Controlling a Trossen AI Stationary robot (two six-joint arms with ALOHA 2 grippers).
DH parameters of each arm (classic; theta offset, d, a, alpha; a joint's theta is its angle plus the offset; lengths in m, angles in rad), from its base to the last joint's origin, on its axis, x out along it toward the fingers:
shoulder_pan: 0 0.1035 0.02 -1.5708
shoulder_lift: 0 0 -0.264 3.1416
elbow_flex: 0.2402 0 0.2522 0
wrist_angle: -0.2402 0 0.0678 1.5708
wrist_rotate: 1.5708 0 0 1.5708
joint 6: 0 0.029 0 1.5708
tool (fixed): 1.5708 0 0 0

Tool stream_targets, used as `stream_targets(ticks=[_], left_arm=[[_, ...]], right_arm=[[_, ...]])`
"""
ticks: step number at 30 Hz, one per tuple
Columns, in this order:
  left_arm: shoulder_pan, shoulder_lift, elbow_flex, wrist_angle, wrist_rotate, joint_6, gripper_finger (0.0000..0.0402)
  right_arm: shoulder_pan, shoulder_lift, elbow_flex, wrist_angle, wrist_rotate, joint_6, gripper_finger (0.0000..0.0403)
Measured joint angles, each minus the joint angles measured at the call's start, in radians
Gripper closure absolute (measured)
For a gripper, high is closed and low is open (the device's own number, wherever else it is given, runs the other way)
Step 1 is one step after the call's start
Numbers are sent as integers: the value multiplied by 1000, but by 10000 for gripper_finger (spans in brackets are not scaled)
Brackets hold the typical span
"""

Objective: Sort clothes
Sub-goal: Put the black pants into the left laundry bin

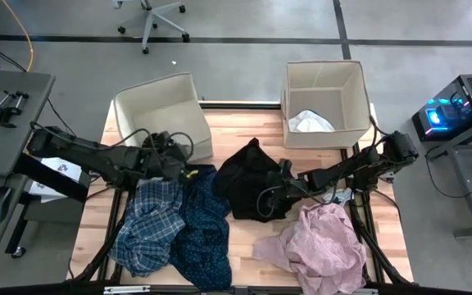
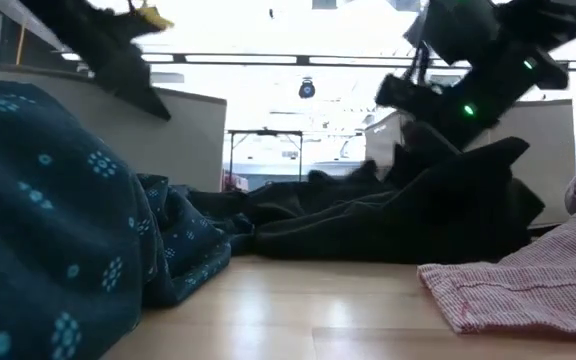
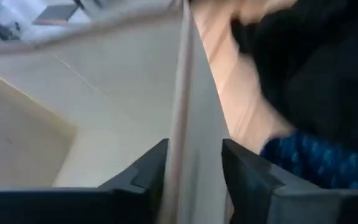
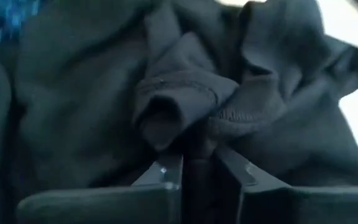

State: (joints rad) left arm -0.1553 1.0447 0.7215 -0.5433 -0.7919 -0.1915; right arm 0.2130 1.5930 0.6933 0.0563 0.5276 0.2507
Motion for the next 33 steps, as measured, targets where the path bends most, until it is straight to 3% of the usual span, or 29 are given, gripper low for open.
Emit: stream_targets(ticks=[6,13,16,22,27,33], left_arm=[[7,-53,139,95,26,145,199],[-27,-58,179,346,355,381,179],[-49,-13,176,435,452,469,182],[-55,148,132,700,462,580,184],[-27,305,124,918,531,594,184],[2,432,124,1025,633,580,184]], right_arm=[[-20,-72,180,-191,123,-78,393],[10,-179,403,-322,213,-258,395],[46,-216,449,-320,193,-325,393],[94,-235,444,-278,106,-363,392],[106,-215,436,-262,-3,-378,392],[109,-204,435,-263,-75,-424,391]])
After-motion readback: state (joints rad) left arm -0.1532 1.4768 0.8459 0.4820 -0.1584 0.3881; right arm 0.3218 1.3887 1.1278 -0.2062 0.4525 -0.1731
